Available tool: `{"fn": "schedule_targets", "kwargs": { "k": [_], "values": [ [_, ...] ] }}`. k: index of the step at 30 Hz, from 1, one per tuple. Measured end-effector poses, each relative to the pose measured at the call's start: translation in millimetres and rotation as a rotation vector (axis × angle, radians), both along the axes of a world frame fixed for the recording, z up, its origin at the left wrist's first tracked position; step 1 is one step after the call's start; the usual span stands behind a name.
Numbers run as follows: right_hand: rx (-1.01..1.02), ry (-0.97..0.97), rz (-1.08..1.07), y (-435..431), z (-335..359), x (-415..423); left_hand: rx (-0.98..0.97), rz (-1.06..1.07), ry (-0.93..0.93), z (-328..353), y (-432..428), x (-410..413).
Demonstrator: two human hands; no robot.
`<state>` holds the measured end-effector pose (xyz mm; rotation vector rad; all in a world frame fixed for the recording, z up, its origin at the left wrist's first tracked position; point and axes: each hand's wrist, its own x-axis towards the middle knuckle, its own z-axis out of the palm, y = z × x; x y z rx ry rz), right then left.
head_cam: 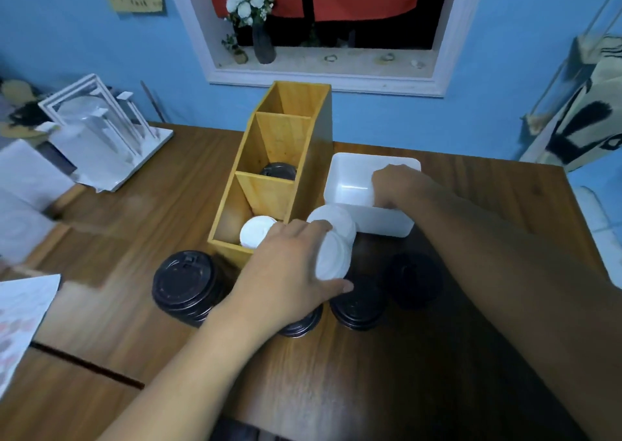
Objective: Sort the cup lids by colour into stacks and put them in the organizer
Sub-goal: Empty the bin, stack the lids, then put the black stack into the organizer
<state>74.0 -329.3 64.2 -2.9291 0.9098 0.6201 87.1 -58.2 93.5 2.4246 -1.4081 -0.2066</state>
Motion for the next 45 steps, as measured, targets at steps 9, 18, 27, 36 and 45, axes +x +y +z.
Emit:
{"fn": "schedule_targets", "kwargs": {
  "k": [9, 18, 27, 36, 45],
  "values": [
    [0.031, -0.094, 0.06, -2.4, 22.1, -1.0, -0.026, -0.034, 0.0, -21.0, 23.9, -11.7],
    [0.154, -0.43, -0.026, 65.6, 50.0, -158.0, -0.002, -0.34, 0.05, -59.3, 5.5, -83.4],
    [0.251, -0.299, -0.255, 105.4, -34.7, -265.2, 0.027, -0.471, 0.017, -110.8, -19.6, -108.4],
    [0.129, -0.533, -0.242, 133.2, -83.0, -294.8, -0.085, -0.375, 0.195, -115.8, -3.1, -112.2],
    [0.261, -0.962, -0.415, 136.1, -69.6, -282.2, -0.119, -0.326, 0.29, -121.1, 1.5, -110.4]
  ]
}}
